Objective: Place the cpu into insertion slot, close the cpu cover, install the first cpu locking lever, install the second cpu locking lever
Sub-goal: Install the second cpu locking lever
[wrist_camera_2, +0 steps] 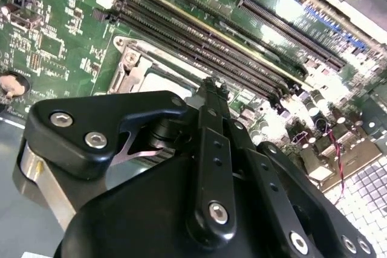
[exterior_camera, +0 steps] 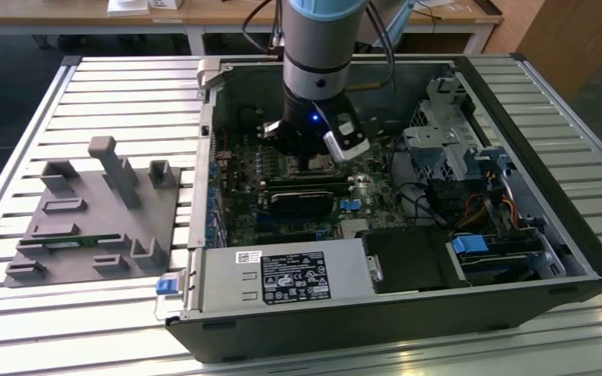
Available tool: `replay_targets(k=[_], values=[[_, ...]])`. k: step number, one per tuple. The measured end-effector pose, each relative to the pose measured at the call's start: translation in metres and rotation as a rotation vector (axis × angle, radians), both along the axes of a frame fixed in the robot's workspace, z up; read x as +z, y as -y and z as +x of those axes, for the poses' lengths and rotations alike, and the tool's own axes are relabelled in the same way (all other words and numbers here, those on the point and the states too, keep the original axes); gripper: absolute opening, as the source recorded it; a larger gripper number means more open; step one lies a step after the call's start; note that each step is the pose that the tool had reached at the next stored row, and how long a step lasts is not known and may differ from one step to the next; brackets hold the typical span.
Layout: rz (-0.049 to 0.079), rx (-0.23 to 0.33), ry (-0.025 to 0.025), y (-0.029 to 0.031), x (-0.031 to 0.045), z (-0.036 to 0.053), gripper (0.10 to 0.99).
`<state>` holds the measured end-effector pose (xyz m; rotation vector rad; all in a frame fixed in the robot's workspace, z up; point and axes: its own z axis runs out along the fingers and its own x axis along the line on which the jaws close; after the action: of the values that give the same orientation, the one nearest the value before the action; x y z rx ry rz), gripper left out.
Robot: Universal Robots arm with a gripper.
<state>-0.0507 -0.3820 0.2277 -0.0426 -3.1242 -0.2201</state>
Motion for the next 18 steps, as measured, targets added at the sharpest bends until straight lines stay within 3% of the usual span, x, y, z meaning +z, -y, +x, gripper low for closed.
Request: replay_targets(k=[3,8,14,18], values=[[0.012,0.000,0.0000,0.0021,-0.0001,-0.0028,0.106],[0.013,0.000,0.0000,0.0042,-0.0020,-0.0061,0.106],[0.013,0.000,0.0001,0.0043,-0.0116,-0.0063,0.106],[0.017,0.000,0.0000,0.0063,-0.0139,-0.0069,0.106]])
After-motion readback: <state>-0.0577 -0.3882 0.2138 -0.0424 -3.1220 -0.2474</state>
